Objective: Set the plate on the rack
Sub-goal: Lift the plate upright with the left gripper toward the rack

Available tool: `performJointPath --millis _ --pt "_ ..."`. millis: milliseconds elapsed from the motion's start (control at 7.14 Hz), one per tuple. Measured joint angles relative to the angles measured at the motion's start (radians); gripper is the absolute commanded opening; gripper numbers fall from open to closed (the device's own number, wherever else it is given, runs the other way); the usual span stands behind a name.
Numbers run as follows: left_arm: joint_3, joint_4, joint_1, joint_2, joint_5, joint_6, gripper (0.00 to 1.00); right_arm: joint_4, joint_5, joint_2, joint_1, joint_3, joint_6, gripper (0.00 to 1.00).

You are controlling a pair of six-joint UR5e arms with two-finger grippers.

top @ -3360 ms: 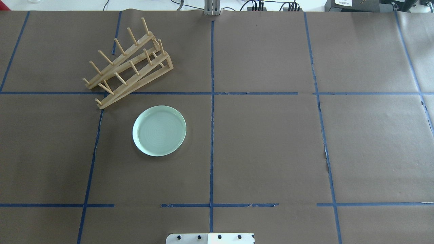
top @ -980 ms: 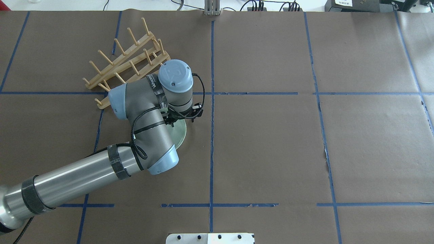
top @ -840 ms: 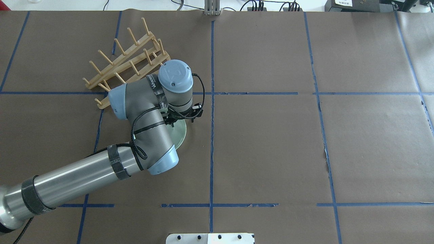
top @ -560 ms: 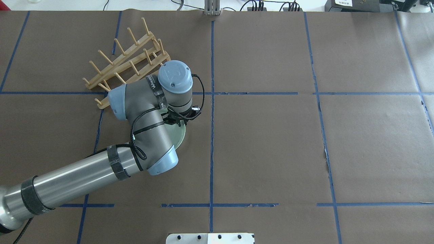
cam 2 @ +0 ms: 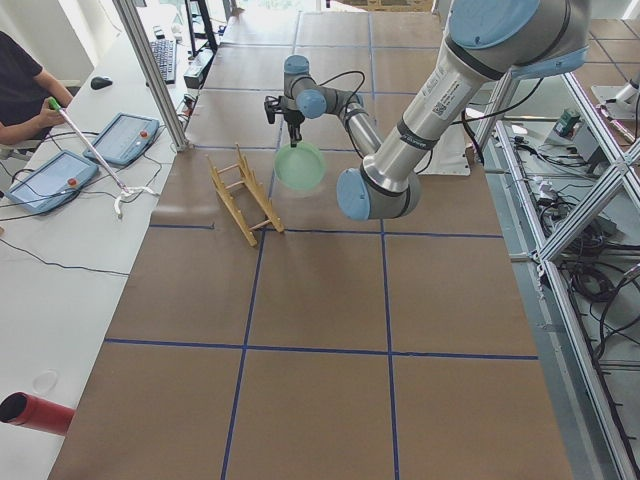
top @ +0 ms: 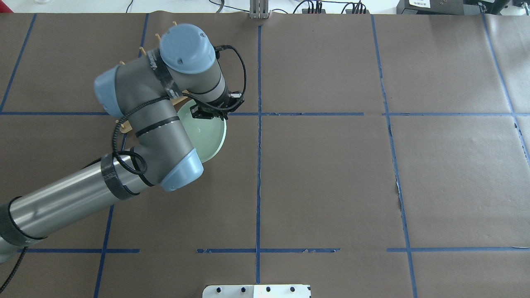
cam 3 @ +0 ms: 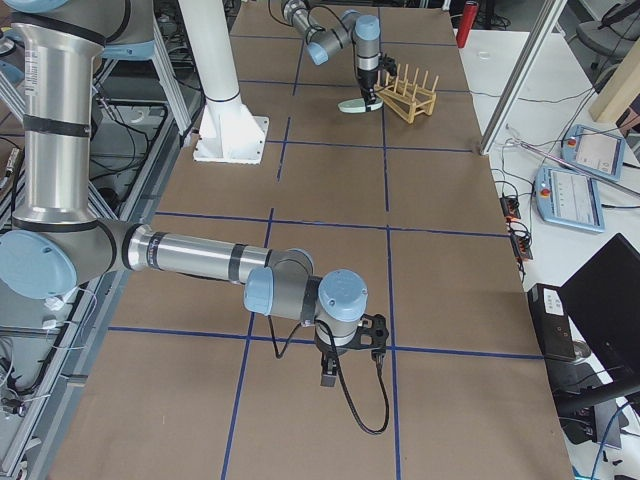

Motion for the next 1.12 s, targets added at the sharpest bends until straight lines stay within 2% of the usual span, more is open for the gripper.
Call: performJointPath --millis 280,420,560,700,840,980,1120 --pt "-0.172 -0.026 -0.121 0.022 -0.051 -0.088 0.0 0.0 0.0 0.0 0.0 0.001 0.0 1.0" --pt "-0.212 -0.103 -0.172 0.034 -0.061 -0.154 0.0 0.0 0.0 0.0 0.0 0.001 0.0 1.0" --pt "-0.226 -0.244 -0.214 0.07 -0.064 -0.223 0.0 0.0 0.0 0.0 0.0 0.0 0.0 1.0" --pt "-0.222 -0.461 -0.25 0.141 -0.064 -0.28 0.0 0.0 0.0 0.0 0.0 0.0 0.0 1.0" --pt "-0.192 -0.676 -0.279 0.205 -0.06 -0.319 0.0 0.0 0.0 0.0 0.0 0.0 0.0 1.0" --pt "-0.14 -0.832 -0.308 0.234 -0.04 -0.353 0.0 0.0 0.0 0.0 0.0 0.0 0.0 1.0" --pt "-0.07 -0.97 -0.328 0.243 0.026 -0.399 0.0 0.0 0.0 0.0 0.0 0.0 0.0 1.0"
